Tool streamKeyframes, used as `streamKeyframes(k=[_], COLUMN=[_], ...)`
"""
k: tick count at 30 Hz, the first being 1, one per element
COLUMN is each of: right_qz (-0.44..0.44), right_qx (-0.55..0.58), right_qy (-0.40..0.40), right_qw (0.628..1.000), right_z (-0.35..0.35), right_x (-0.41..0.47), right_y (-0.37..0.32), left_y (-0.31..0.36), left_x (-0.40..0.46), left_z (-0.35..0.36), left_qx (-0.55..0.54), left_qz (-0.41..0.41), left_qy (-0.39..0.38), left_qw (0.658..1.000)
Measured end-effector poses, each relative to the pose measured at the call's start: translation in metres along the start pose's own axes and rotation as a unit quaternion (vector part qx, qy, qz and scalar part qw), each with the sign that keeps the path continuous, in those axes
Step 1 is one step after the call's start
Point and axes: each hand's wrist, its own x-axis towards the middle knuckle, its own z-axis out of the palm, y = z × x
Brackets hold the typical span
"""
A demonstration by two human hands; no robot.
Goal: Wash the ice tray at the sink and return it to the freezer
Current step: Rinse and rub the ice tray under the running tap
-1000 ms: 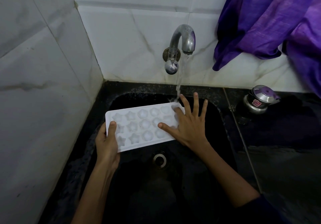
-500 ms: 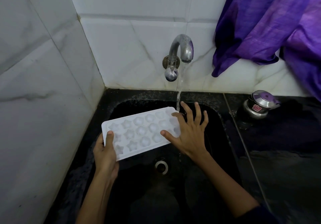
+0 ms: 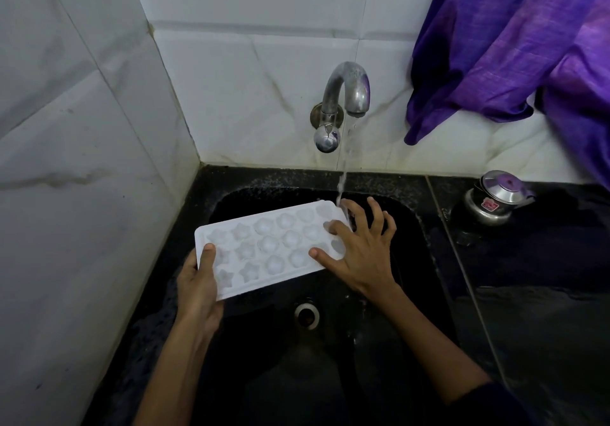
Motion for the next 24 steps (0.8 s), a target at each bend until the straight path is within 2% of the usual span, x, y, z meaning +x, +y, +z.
streamKeyframes(k=[7,17,24], right_qz=[-0.005,0.023,0.013], right_qx=[0.014,-0.091,-0.082], right_qy=[-0.019,0.019,0.039], right_qw=[1.000,0.995,0.996], right_z=[0.003,-0.007,-0.007], right_x=[0.002,0.001,-0.004], right_y=[0.001,0.003,0.011], left_y=[0.004,0.001,0.000], left_x=[0.000,-0.004,-0.001], left_z=[0.001,0.009,0.017], left_qx=[0.000,0.001,0.004], left_qz=[0.006,0.005,0.009], left_qy=[0.006,-0.011,-0.023], left_qw=[1.000,1.000,1.000])
